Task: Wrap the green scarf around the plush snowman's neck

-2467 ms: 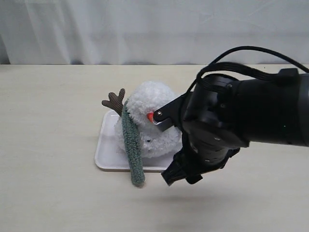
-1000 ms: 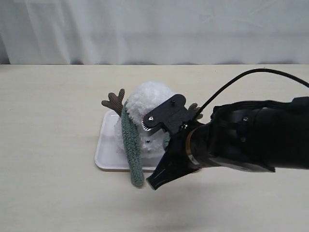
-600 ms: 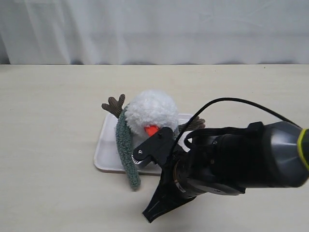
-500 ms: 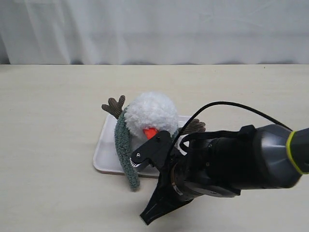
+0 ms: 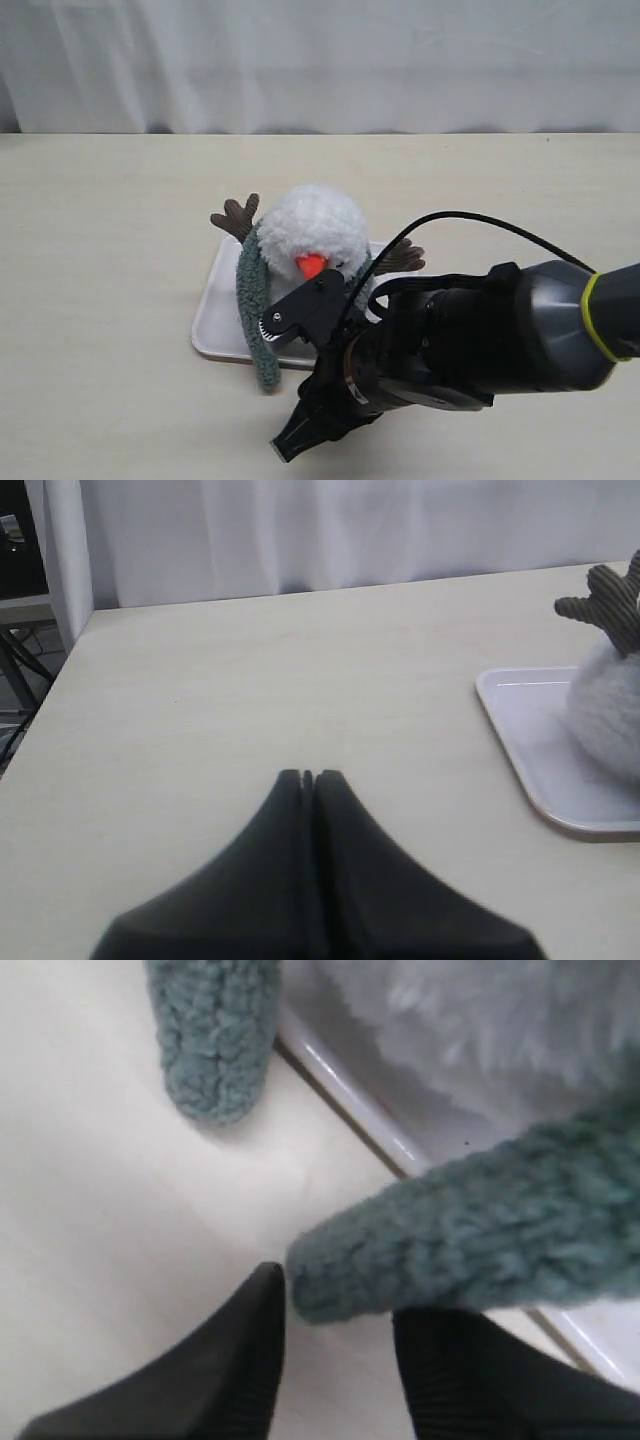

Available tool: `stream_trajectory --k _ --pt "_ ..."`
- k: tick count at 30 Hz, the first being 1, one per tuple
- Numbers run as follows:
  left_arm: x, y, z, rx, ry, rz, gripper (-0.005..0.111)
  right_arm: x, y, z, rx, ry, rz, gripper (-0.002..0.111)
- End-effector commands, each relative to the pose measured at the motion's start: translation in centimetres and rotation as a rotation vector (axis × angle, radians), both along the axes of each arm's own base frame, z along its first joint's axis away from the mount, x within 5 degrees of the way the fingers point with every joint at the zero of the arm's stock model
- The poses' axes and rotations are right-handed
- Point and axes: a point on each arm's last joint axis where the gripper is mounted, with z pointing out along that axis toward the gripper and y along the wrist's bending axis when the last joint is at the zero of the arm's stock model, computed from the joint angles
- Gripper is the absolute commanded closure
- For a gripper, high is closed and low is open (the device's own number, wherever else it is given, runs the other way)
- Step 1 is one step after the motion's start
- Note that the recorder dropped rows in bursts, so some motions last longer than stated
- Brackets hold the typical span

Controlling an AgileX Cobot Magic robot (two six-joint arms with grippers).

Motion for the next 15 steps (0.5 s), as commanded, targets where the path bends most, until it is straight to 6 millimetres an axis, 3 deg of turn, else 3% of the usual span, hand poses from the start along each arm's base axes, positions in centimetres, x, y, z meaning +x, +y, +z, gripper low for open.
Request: stream_trajectory --k 1,5,15 --pt "0.0 0.0 0.0 -0.003 -0.007 0.002 0.107 -0.1 0.8 0.2 0.112 0.002 -0.027 0.054" --pt "0.0 0.0 0.0 -0.003 -0.007 0.002 0.107 0.1 1.7 0.6 0.218 -0.020 -0.009 0.054" --pt "0.0 0.0 0.0 -0.003 -0.007 0.002 0.107 -0.5 2.4 0.8 0.277 -0.001 -0.034 0.054"
